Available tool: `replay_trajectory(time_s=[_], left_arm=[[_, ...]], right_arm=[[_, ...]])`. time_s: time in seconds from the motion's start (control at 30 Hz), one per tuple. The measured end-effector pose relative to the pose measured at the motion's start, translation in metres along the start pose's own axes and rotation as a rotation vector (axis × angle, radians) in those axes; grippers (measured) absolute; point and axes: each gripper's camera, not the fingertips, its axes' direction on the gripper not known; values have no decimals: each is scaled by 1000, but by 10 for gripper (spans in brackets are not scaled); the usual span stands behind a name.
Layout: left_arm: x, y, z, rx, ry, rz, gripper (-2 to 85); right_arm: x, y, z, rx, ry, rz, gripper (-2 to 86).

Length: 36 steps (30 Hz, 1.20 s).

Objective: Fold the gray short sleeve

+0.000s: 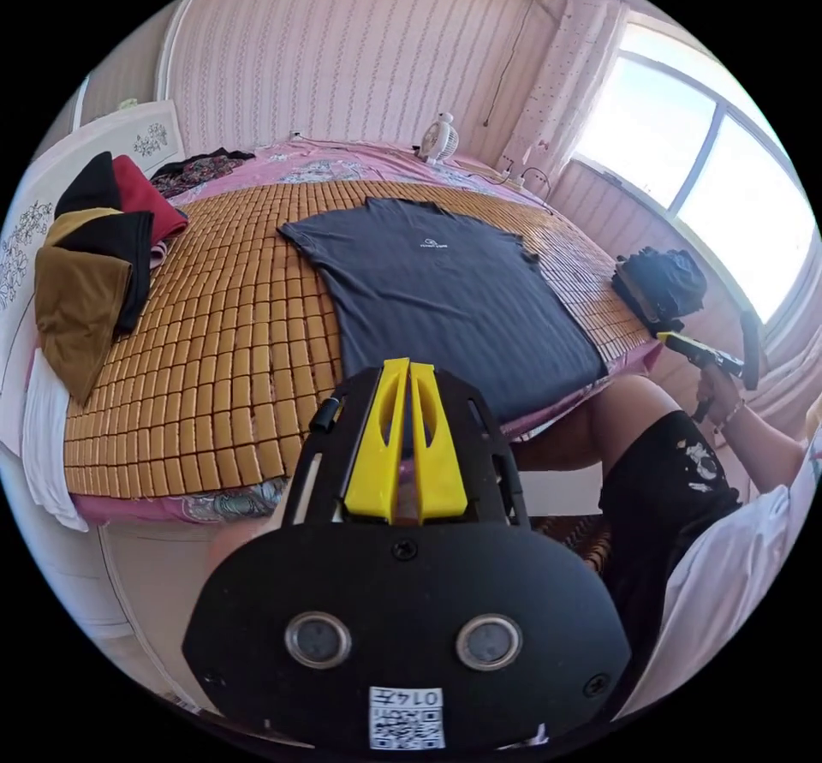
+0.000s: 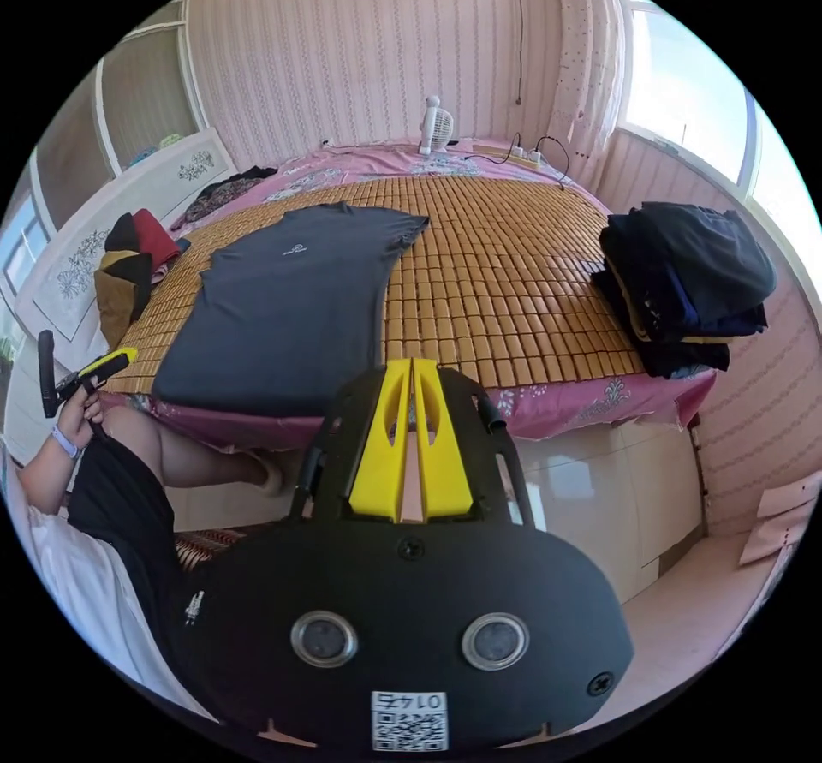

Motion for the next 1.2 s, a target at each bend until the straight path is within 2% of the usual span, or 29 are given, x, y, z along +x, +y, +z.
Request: replay_trajectory(time_s=[0.37,0.57,0.67,0.8,1.0,1.2], left_arm=[[19,35,-18,130,70,-66,-10],[11,39,-8,116,76,-110,-10],[3,38,-3,110,117,-152,-10],[21,26,2,80,59,-5,-10],[44,15,28,-9,-17,203,-10],[29,-9,43,3,46,202,-10]], right_arm=[[-59,22,-26,59,-159,-66,-8],[-105,22,-30,143,-18,-190,-6],[-125,17,-17,111,44,-268,-4],[-139,9,8,59,79,-275,2],[-170,-19,68,-7,15,-426,11],[-201,-91,156,-21,-222,-548,7]])
